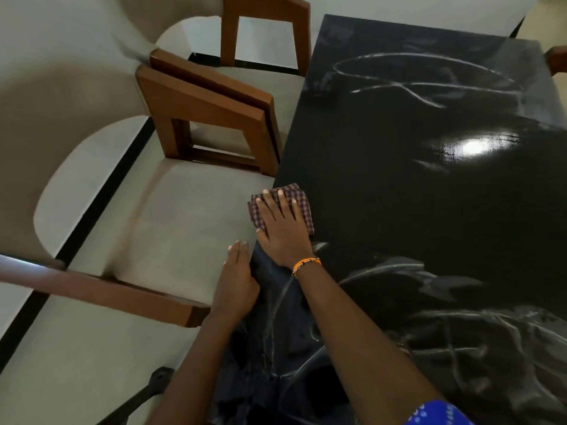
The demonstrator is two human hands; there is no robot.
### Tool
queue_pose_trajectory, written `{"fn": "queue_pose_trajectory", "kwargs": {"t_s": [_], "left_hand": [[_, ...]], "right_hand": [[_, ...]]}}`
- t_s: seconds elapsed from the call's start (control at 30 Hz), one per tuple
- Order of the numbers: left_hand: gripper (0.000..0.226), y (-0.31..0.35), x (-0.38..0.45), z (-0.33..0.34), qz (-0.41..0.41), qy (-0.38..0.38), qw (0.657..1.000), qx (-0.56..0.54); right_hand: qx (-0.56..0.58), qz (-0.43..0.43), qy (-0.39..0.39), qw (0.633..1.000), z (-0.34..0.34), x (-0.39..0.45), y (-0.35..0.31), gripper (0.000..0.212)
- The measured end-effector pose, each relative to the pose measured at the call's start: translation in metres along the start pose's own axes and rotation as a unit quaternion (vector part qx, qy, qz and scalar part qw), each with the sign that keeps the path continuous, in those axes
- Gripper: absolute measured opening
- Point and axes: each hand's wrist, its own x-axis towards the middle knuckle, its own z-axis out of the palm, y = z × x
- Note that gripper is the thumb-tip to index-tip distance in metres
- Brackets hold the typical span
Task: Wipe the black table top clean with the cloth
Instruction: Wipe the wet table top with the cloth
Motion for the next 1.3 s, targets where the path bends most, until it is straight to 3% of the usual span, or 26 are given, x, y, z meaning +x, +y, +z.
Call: {"fn": "queue_pose_trajectory", "kwargs": {"t_s": [0.07,0.17,0.47,0.67,0.8,0.93,1.07,1.2,1.3], "left_hand": [[0.065,0.003,-0.002,0.000,0.001,-0.019,1.000,-0.018],[0.063,0.011,-0.003,0.000,0.013,-0.039,0.998,-0.056],[0.063,0.024,-0.004,0.003,-0.025,-0.012,0.996,-0.079],[0.058,0.019,-0.001,0.007,-0.041,0.008,0.996,-0.082],[0.053,0.007,-0.001,-0.001,-0.055,-0.016,0.985,-0.160],[0.038,-0.010,0.002,-0.016,-0.073,-0.029,0.965,-0.251],[0.038,-0.024,-0.007,-0.020,-0.112,-0.018,0.949,-0.294],[0.038,-0.031,-0.019,-0.015,-0.128,-0.020,0.947,-0.292],[0.038,-0.029,-0.023,-0.011,-0.128,-0.019,0.947,-0.295]], "right_hand": [[0.002,-0.022,0.007,1.000,-0.001,-0.015,0.010,0.065],[-0.008,0.013,0.019,1.000,-0.007,-0.042,0.037,0.070],[-0.023,0.284,0.088,0.955,-0.041,-0.147,0.163,0.072],[-0.006,0.385,0.102,0.917,-0.027,-0.144,0.132,0.066],[-0.012,0.311,0.076,0.947,-0.011,-0.100,0.071,0.070],[0.011,0.195,0.045,0.980,0.001,-0.047,0.002,0.069],[0.004,0.070,0.002,0.998,0.016,-0.034,-0.049,0.068],[0.014,-0.007,-0.007,1.000,0.023,-0.055,-0.047,0.066],[0.000,0.014,0.006,1.000,0.017,-0.071,-0.022,0.068]]}}
